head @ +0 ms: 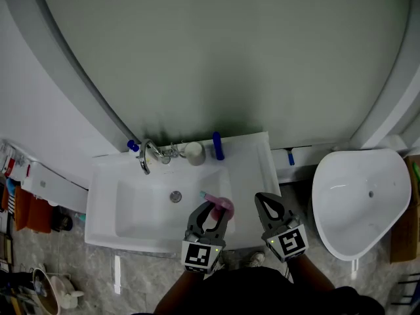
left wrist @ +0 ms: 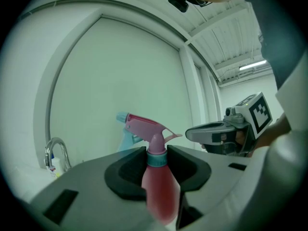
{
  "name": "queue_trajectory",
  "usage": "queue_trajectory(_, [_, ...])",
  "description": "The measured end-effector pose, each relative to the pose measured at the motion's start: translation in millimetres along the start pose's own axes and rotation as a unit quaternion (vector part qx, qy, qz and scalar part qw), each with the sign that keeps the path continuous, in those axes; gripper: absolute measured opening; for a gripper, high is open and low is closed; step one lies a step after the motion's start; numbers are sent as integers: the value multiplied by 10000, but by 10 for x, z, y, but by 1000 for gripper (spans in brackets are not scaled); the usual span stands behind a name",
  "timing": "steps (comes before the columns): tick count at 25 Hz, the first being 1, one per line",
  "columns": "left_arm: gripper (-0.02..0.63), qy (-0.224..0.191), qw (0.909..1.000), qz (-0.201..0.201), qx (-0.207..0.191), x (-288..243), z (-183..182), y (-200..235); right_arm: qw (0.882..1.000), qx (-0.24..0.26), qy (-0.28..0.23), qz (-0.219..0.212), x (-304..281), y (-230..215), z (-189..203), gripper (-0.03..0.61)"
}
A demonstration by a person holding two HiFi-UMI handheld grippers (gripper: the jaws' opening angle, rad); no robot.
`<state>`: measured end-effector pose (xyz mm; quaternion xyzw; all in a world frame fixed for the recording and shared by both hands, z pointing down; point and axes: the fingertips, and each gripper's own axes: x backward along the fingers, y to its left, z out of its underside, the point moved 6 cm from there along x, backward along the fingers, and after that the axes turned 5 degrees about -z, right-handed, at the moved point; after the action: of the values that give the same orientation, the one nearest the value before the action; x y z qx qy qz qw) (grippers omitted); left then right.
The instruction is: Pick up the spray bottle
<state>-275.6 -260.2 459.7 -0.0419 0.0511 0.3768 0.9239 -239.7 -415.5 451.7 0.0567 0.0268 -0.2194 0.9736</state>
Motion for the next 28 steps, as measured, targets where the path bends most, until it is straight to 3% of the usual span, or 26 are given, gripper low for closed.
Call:
queue_trajectory(15, [133, -90, 9999, -119, 6, 179, -56, 139, 9989, 325, 41, -331, -174, 284, -105, -3])
queue_trajectory(28, [133, -26, 9999, -55, 133, 158, -2, 131, 9991, 370, 17, -189, -131, 300, -94, -3])
